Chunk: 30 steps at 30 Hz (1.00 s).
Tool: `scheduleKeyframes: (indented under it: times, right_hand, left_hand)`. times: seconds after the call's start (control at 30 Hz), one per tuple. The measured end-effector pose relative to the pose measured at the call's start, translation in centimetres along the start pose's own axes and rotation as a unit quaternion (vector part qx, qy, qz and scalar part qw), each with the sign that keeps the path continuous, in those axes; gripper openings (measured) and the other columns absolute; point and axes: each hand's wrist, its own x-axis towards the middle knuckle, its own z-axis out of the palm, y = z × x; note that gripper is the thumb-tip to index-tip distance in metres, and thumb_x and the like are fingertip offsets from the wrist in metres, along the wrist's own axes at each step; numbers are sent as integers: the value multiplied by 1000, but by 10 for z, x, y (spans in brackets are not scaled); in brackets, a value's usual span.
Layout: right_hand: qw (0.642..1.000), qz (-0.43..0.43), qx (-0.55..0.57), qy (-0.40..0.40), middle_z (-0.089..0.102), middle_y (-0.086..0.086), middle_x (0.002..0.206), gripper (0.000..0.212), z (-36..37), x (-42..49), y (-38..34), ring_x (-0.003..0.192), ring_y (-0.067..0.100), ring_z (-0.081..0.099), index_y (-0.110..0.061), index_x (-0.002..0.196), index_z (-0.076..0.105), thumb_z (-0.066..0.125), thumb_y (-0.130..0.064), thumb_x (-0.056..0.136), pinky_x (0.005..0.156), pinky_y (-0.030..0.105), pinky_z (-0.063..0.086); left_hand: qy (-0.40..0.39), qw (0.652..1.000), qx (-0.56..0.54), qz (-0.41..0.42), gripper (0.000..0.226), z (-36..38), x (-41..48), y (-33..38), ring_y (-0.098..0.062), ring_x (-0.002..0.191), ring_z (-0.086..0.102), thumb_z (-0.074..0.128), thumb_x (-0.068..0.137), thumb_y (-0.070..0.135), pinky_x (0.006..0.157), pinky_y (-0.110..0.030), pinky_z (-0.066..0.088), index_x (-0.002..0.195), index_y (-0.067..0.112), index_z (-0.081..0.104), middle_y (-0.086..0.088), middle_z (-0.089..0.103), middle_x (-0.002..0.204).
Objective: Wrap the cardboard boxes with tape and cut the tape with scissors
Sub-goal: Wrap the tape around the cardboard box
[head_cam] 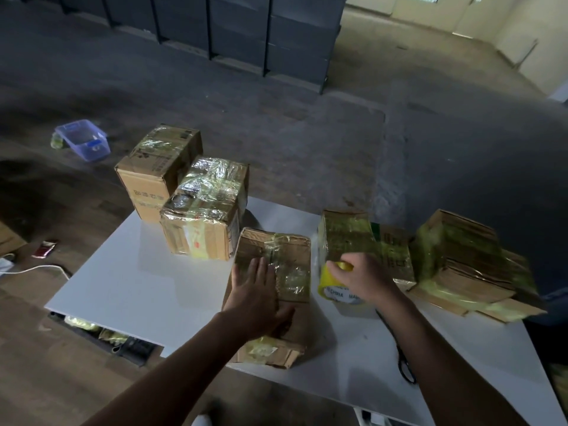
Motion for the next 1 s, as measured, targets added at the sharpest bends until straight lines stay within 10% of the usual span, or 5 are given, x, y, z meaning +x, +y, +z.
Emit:
scheduleKeyframes:
  times: [0.13,0.33,0.6,1.0]
  right_hand:
    - [1000,-6,-4,-2,32,-3,50,52,9,-5,11,47,13,36,-17,55,35,54,-54,87,46,28,24]
    - [999,8,22,-34,42,-2,52,46,29,-8,25,49,14,42,-15,60,49,55,-49,89,47,27,28]
    - [986,53,110,-111,64,5,82,33,46,-5,27,78,21,60,-13,87,67,53,-42,94,65,28,41]
    - [984,13,112,-139,57,-7,66,34,42,-4,31,60,6,52,-27,70,56,48,-48,95,58,27,40]
  left_hand:
    - [11,997,-11,70,64,9,-4,25,-27,148,-7,17,100,50,114,-58,-4,153,18,-1,-10,-7,161]
    - [-17,997,-33,69,86,8,-6,19,-21,148,-10,22,90,71,114,-57,-10,153,18,1,-3,-8,161]
    - [-13,1000,-7,18,80,-23,17,41,-29,135,30,32,91,65,102,-55,36,151,19,8,-12,25,152]
    - [-104,987,49,109,87,-15,-1,75,-57,139,-1,46,95,50,113,-64,9,152,7,-5,-30,-11,155]
